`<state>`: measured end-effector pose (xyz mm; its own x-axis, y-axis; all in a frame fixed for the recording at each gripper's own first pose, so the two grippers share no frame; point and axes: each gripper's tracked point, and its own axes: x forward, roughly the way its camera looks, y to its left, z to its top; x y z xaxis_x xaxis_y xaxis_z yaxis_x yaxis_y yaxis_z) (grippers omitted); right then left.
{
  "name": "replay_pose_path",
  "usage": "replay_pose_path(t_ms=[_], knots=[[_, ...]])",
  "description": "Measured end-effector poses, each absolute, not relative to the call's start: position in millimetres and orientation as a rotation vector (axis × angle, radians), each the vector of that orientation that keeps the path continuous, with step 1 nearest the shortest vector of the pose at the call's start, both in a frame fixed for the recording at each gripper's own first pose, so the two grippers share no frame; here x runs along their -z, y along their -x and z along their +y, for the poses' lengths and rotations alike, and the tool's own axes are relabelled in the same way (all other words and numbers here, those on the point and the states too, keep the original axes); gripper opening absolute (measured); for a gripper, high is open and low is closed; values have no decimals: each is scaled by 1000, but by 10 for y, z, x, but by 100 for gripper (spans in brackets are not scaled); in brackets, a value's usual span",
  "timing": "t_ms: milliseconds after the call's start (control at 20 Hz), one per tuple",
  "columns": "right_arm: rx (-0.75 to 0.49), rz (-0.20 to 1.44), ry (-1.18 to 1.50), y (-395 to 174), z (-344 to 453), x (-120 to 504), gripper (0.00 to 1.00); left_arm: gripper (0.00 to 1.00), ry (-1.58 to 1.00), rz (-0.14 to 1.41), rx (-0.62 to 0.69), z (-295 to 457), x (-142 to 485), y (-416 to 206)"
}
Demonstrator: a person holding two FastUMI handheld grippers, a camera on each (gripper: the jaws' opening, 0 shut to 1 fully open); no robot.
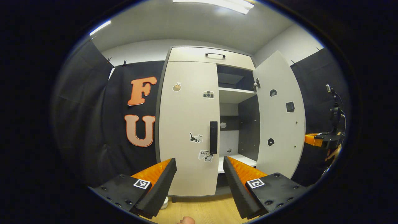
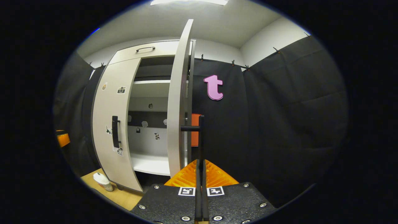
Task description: Open the right door of the double-door shoe cabinet with the right hand, and open the left door with the left hand.
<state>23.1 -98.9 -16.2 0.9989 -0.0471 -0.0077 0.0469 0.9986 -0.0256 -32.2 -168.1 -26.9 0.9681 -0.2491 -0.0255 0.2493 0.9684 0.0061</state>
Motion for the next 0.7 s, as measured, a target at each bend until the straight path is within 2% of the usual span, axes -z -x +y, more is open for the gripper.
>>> replay_pose_path(t_ms=[100,300,350,400,550,650,700], knots=[[31,-12,2,-142,-1024,103,0,96,-10,27,258,-1775,274,256],[77,-44,26,-1,-1265,31,1,96,-4,31,265,-1994,285,94],[88,-40,20,32,-1329,39,6,96,1,33,267,-2067,296,41],[96,-36,12,32,-1366,46,14,96,8,39,275,-2143,323,-8],[125,-40,-1,51,-1453,76,68,96,26,51,299,-2334,371,-217],[142,-45,6,28,-1518,102,88,96,24,53,297,-2433,433,-408],[138,-57,25,14,-1501,99,92,96,25,53,301,-2483,461,-498]])
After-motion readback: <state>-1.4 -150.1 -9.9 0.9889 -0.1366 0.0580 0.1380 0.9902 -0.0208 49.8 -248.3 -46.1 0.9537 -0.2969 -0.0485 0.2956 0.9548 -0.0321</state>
